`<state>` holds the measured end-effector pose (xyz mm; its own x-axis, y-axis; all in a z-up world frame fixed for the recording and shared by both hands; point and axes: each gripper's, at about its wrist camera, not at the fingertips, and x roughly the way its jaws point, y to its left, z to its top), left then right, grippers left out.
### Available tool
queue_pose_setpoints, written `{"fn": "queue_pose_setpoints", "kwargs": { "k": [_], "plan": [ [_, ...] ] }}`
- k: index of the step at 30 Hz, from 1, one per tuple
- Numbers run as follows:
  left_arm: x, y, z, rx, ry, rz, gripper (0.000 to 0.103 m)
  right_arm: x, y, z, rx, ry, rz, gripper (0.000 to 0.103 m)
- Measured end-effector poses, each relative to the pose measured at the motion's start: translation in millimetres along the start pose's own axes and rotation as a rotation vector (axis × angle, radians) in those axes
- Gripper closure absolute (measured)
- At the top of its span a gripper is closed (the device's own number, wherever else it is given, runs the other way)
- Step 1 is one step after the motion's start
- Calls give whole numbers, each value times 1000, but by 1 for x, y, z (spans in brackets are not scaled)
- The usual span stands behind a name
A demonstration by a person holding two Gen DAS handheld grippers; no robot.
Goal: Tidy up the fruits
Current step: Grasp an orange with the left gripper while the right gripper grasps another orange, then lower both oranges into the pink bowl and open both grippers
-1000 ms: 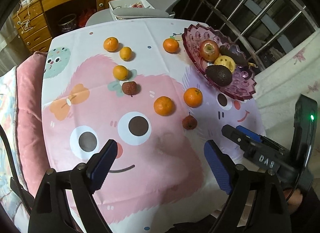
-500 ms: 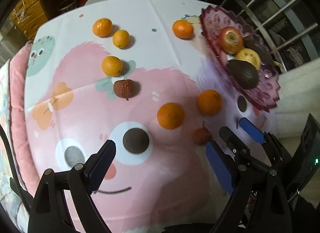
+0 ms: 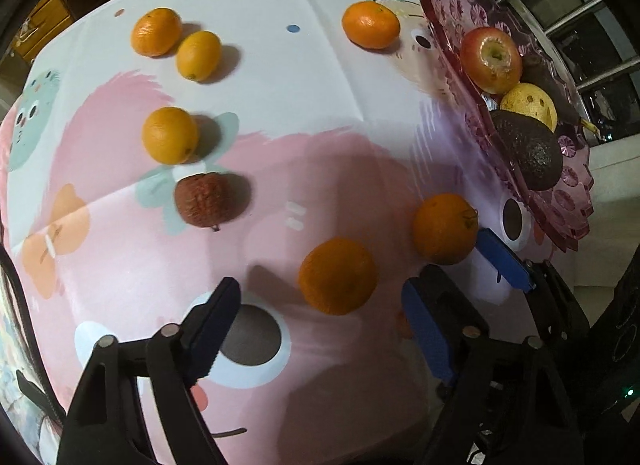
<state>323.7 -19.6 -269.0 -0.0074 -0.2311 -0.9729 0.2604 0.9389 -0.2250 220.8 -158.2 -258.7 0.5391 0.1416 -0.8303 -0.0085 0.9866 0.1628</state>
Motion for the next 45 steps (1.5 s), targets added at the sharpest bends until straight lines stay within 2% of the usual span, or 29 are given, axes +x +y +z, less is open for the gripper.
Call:
{"fn": "queue_pose_setpoints", "kwargs": {
  "k": [6, 10, 12, 14, 20, 29, 37, 45],
  "plan": [
    [14, -4, 4, 13, 38, 19, 41, 11, 6, 3, -39, -6, 14, 44],
    [16, -6, 7, 21, 30, 13, 54, 13, 9, 4, -67, -19, 17, 44],
    [16, -6, 8, 11, 29, -20, 64, 14, 10, 5, -77, -21, 17, 52],
    [16, -8, 7, 6, 25, 0, 64, 13, 9, 6, -84, -23, 4, 57],
    [3, -13, -3, -13, -6, 36, 65, 9, 5, 5, -86, -7, 30, 58],
    [-57, -29, 0, -18, -117, 64, 65, -29, 11, 8, -98, -73, 71, 58],
    [-113, -42, 21, 19, -215, 23, 65, -81, 7, 17, -76, -149, 83, 58],
    [-138, -72, 48, 86, -300, -35, 65, -112, -24, 33, -42, -198, 14, 58]
  ]
}}
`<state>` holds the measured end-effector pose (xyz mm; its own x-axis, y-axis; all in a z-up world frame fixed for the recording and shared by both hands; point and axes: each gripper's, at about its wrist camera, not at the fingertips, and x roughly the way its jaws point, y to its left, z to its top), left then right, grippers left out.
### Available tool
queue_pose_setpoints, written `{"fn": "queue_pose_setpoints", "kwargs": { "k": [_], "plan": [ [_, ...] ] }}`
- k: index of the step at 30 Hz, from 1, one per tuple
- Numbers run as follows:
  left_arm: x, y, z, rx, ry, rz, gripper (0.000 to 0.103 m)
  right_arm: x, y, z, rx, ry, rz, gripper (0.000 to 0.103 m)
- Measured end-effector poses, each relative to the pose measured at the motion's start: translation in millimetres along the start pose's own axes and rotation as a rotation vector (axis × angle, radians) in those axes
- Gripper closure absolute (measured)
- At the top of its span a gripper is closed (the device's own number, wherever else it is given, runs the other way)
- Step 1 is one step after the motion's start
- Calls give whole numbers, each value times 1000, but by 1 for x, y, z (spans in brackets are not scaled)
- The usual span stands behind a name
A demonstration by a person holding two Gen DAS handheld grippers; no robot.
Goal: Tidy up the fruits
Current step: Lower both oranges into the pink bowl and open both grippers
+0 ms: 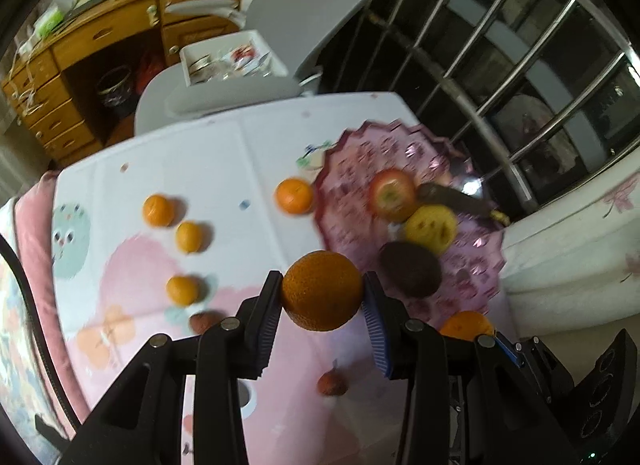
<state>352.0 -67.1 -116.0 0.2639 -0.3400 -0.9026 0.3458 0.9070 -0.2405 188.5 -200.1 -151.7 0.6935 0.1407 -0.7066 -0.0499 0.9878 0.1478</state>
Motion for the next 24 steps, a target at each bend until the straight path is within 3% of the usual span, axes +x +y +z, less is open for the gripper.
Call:
{"fn": "queue_pose_setpoints", "kwargs": {
  "k": [4, 8, 14, 20, 23, 24],
  "plan": [
    [12, -15, 11, 18, -11, -44, 65, -2, -21, 6, 28, 8, -43, 58],
    [36, -25, 16, 17, 27, -63, 65, 4, -44, 5, 61, 53, -78, 58],
    [73, -36, 16, 27, 86, -65, 65, 21, -72, -4, 113, 142, -107, 58],
    [97, -40, 14, 21, 132, -63, 64, 25, -85, -8, 151, 166, -116, 57],
    [99, -41, 14, 22, 134, -65, 57, 29, -87, -8, 166, 184, -120, 57],
    [99, -41, 15, 22, 130, -66, 47, 30, -88, -8, 175, 192, -122, 57]
  ]
}}
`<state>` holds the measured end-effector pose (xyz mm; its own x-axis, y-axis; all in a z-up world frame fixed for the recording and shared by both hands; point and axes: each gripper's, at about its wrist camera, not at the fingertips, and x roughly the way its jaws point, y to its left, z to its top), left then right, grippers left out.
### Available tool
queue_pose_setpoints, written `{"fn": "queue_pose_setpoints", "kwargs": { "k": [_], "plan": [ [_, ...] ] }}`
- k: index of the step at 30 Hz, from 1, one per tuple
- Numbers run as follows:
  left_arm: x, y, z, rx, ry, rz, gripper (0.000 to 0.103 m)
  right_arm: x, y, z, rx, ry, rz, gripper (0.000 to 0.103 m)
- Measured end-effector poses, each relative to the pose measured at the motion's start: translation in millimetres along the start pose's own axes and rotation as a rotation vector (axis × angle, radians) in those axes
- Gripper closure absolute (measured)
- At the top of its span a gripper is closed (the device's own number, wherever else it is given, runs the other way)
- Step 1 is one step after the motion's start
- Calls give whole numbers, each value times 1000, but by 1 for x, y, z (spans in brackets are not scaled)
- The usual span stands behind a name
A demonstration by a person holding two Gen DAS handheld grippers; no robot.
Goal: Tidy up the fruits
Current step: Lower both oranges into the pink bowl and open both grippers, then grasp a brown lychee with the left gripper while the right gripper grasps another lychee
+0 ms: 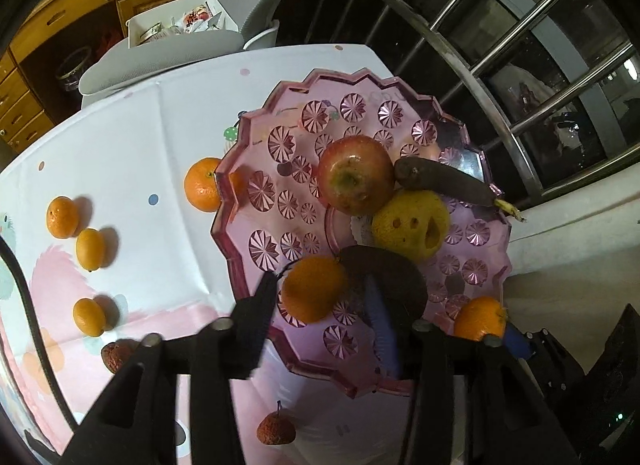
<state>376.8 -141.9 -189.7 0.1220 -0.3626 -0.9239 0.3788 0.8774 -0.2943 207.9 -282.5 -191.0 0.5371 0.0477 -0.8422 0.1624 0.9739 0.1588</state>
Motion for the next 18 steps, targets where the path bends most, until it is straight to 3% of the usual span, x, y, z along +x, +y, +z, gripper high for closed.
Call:
{"fn": "queue_pose_setpoints", "kwargs": {
  "k": [1, 4, 18],
  "plan": [
    [-2, 0, 0, 2, -4, 3, 39, 1, -1, 1, 12, 5, 0, 56],
    [-8, 1, 0, 3, -13, 11, 37, -6, -6, 2, 72, -25, 18, 50],
    [-70, 41, -25, -15, -94, 75, 24, -32, 5, -1, 211, -47, 56, 49]
  ]
}}
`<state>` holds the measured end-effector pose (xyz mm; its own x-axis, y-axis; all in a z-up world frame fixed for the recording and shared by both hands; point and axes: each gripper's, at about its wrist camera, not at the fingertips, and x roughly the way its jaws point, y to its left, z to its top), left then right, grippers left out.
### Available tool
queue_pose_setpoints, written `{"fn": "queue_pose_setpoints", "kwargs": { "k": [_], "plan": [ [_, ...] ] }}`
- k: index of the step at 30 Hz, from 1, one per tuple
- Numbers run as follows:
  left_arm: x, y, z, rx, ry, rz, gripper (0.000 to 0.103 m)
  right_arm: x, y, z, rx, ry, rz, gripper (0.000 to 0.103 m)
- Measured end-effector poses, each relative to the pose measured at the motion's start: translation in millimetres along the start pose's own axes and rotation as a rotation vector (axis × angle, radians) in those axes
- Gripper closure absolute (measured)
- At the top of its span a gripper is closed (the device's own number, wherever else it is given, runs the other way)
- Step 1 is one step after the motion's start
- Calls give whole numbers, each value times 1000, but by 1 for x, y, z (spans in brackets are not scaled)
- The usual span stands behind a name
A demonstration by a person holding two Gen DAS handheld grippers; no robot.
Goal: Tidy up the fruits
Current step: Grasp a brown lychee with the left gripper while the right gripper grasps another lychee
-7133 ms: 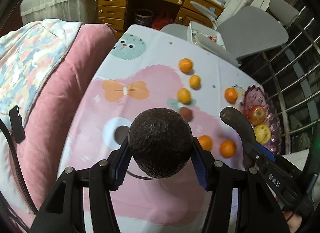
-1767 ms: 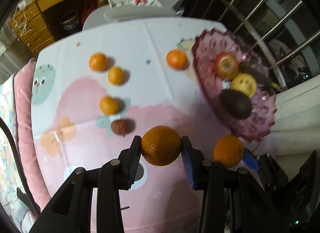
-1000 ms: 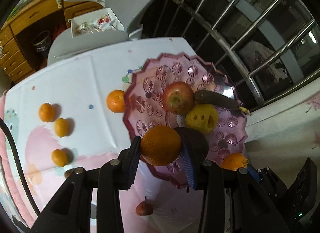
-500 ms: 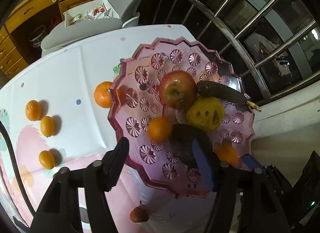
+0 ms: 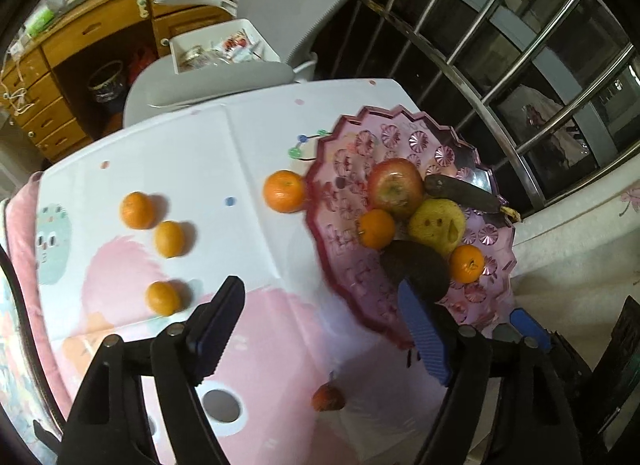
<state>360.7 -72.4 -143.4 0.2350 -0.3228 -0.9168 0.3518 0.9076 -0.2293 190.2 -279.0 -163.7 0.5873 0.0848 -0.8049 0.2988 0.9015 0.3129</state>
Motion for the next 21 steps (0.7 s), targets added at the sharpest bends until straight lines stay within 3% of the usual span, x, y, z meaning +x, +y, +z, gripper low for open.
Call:
{"fn": "queue_pose_setpoints", "kwargs": {
  "k": [4, 21],
  "plan": [
    [-17, 17, -13, -7, -13, 10, 23, -5, 10, -9, 31, 8, 16, 44],
    [-47, 93, -71, -57, -13, 49, 23, -3, 57, -65, 219, 128, 80, 44]
  ]
}}
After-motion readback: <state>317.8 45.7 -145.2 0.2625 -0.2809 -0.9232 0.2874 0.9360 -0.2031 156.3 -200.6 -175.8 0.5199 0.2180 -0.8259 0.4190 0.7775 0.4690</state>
